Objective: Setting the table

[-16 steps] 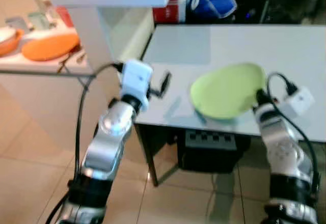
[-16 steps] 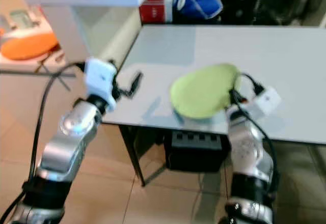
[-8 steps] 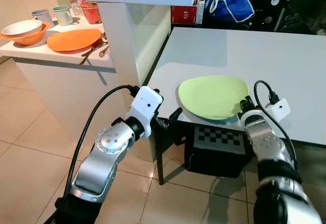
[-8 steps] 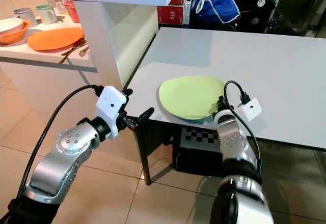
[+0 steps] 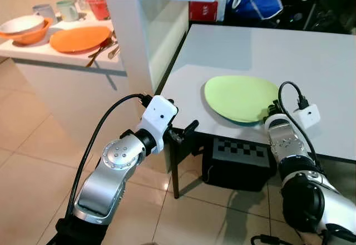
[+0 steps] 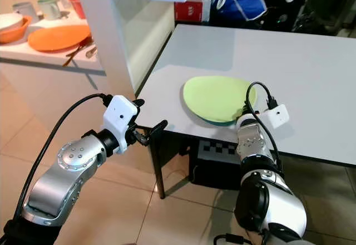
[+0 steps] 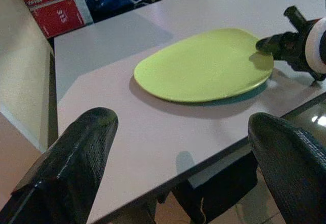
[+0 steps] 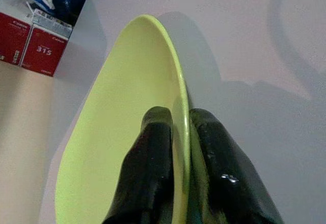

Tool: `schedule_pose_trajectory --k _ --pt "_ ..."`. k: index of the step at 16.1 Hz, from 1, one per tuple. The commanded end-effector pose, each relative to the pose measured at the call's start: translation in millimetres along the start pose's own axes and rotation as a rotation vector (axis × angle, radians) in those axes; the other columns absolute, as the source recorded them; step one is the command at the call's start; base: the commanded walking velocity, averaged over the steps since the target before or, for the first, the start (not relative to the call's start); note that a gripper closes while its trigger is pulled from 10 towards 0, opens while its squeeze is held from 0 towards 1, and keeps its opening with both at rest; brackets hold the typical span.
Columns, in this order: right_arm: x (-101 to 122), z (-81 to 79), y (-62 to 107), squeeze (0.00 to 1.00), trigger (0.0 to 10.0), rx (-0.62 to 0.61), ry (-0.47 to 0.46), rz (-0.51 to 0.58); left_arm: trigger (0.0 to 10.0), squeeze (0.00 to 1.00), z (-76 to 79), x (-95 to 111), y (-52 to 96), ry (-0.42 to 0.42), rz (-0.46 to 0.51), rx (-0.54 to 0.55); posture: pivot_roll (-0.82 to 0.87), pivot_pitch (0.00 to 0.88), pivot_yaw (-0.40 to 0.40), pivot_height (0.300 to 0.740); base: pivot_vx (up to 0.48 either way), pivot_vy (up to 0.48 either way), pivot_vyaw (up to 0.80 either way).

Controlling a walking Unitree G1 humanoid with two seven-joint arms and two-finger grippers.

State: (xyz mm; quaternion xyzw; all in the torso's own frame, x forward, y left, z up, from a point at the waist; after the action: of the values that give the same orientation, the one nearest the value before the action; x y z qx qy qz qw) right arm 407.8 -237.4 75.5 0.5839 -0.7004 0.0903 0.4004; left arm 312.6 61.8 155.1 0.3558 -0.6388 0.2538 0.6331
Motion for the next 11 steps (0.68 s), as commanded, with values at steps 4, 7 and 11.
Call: schedule_pose_trajectory --k 4,7,11 --pt "6 1.8 -0.9 1.0 10.0 0.004 0.06 0.042 10.0 0.0 0.6 3 3.0 -0.003 -0.002 -0.005 0.0 0.0 0.049 0.74 0.0 0.0 0.0" --pt "19 10.5 0.0 1.0 10.0 -0.001 0.104 0.108 10.0 0.0 1.7 3 1.6 -0.004 -0.003 -0.011 -0.01 0.0 0.054 0.74 0.0 0.0 0.0" --pt "41 0.0 5.4 1.0 10.0 0.081 0.249 0.248 10.0 0.0 -15.4 13 3.3 -0.019 0.065 0.119 -0.03 0.0 0.058 0.74 0.0 0.0 0.0"
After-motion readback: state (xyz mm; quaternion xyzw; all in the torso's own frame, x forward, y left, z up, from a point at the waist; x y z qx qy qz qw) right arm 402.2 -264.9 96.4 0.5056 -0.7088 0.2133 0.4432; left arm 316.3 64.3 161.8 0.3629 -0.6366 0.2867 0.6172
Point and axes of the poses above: a point about 5 cm out from each wrist's last joint towards the gripper, its own y axis pointing back from the gripper into the wrist, its own x axis along the axis of the wrist's last joint, z = x × y, the point moved 5 cm from there along -y, pointing out of the wrist towards the gripper, and after that the axes turned 8 degrees about y, right-handed, at the moved point
